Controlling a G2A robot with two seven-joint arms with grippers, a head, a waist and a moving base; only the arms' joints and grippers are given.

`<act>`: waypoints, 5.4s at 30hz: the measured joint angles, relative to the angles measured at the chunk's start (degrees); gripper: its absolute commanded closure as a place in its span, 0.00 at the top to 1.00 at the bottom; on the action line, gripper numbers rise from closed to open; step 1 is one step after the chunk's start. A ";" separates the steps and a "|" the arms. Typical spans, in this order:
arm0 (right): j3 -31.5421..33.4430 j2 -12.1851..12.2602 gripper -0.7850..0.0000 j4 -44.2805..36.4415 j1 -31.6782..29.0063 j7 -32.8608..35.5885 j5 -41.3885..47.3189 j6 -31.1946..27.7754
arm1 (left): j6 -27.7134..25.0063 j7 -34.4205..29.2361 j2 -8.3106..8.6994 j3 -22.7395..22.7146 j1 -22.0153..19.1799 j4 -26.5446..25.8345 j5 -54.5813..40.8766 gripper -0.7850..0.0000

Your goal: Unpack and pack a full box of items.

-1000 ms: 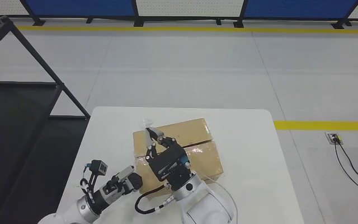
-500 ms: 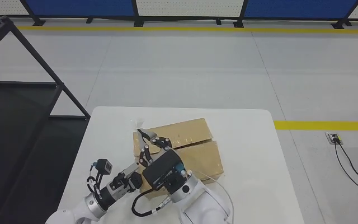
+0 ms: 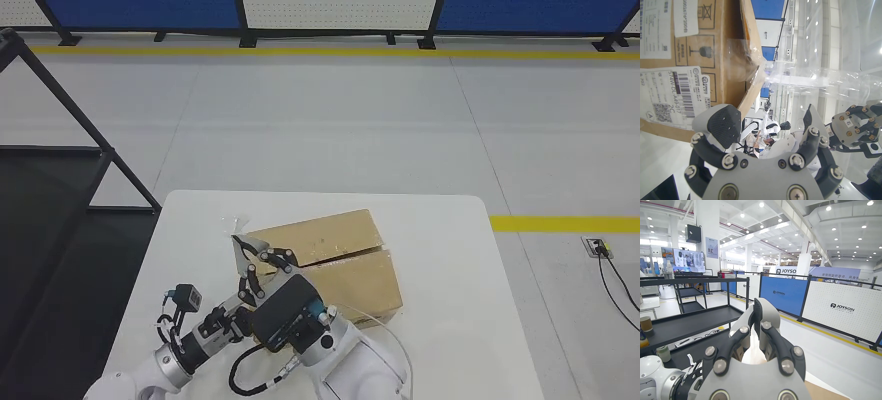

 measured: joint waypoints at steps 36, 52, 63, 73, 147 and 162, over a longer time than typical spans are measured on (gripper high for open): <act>1.69 -0.64 0.00 1.06 -0.27 -0.33 1.24 -1.58 | -4.59 3.51 1.00 1.35 1.68 -2.12 -1.70 0.00; 1.93 -0.99 0.00 1.84 0.72 0.03 1.78 -2.22 | 10.78 -1.89 2.29 1.28 0.52 -3.98 -2.10 0.00; 2.04 -1.23 0.00 2.37 1.25 0.26 2.10 -2.49 | 10.93 0.42 2.34 2.56 0.57 -4.19 -1.13 0.00; 1.66 -1.32 0.00 2.53 1.41 -0.11 1.66 -3.93 | 14.10 3.26 2.46 4.21 -1.15 -2.37 -3.21 0.00; 4.44 -0.42 0.00 1.57 -0.81 -7.21 4.20 -12.06 | 17.92 3.60 5.31 7.55 -2.47 -1.04 -3.12 0.00; 5.33 0.11 0.00 1.08 -2.74 -9.00 4.73 -11.89 | 13.28 3.43 5.70 6.15 0.33 -5.32 -5.77 0.00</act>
